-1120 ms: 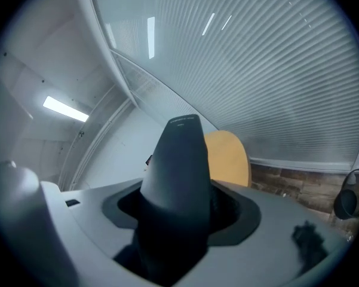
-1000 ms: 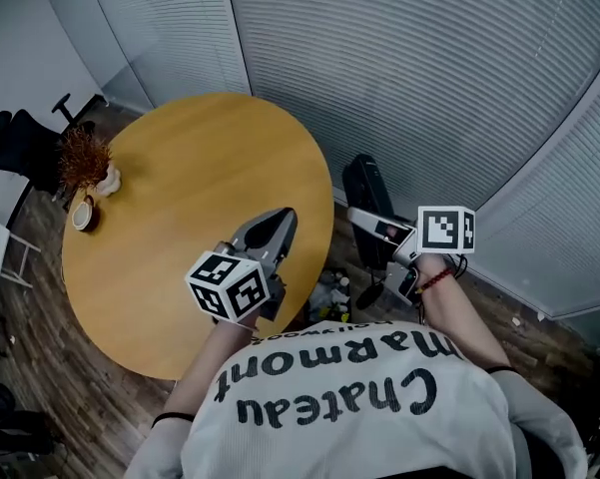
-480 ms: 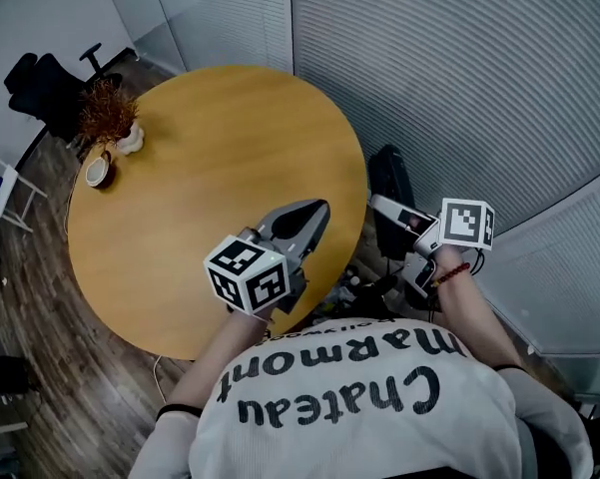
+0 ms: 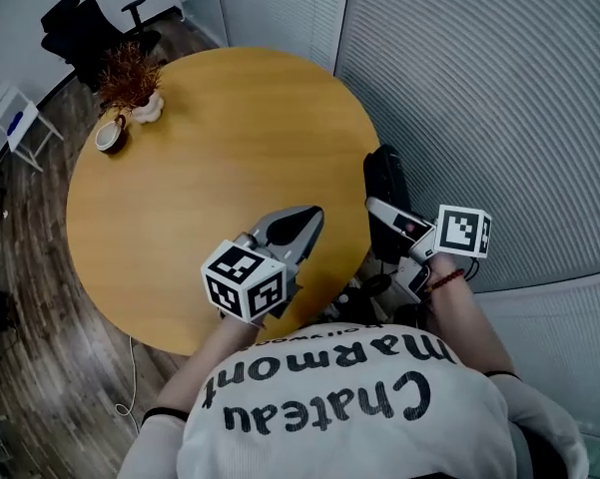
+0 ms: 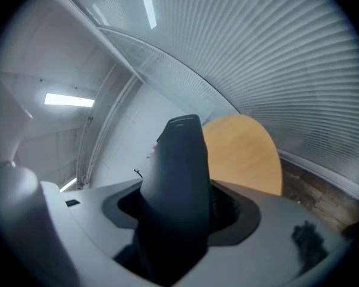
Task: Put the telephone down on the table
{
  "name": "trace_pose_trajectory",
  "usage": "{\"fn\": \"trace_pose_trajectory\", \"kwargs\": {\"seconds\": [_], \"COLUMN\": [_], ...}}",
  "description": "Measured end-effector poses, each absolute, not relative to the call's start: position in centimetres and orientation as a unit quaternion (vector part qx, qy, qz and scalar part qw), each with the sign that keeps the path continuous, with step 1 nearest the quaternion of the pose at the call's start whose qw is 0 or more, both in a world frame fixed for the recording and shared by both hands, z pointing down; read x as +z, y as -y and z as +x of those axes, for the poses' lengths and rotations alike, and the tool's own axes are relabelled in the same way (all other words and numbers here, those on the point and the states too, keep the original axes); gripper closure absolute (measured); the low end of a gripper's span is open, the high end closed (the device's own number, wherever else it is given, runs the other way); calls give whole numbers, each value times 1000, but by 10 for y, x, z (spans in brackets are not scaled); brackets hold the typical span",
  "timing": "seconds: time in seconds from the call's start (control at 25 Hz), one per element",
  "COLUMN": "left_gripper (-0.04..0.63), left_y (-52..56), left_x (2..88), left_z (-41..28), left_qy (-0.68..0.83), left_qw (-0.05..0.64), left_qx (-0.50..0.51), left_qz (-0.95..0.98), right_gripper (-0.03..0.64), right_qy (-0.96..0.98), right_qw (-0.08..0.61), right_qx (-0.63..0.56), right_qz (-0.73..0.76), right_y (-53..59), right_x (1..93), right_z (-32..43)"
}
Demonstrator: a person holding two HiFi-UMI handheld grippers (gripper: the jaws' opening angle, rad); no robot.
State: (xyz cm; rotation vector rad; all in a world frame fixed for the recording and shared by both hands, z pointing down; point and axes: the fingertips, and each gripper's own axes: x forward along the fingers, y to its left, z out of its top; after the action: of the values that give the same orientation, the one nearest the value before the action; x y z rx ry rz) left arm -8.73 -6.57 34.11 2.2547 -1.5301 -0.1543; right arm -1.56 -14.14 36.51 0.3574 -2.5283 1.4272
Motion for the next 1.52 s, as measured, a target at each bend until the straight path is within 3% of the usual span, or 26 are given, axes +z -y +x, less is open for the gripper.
{"fn": "trace_pose_trajectory", "kwargs": {"seconds": [0.28,0.72,1.32,1.52], "left_gripper": [589,589,589,589], "left_y": [50,143,126,116], "left_x": [358,409,435,447], "left_z": [-95,-93,-82,-107], "left_qy": [605,686,755,767], "left_qw": [232,282,317,336], "left_qx": [-99,-91,-94,-83], "left_qz": [756,664,566,541], "right_gripper": [308,308,308,308], "right_qy": [877,824,814,816], "right_qw": [132,224,310,320], "right_qx": [459,520,480,472], "right_qz": [56,-9,-104,-95], "right_y": [141,244,245,258], "right_x": [365,442,488,501], "right_z": [-30,-43,-88,-124]}}
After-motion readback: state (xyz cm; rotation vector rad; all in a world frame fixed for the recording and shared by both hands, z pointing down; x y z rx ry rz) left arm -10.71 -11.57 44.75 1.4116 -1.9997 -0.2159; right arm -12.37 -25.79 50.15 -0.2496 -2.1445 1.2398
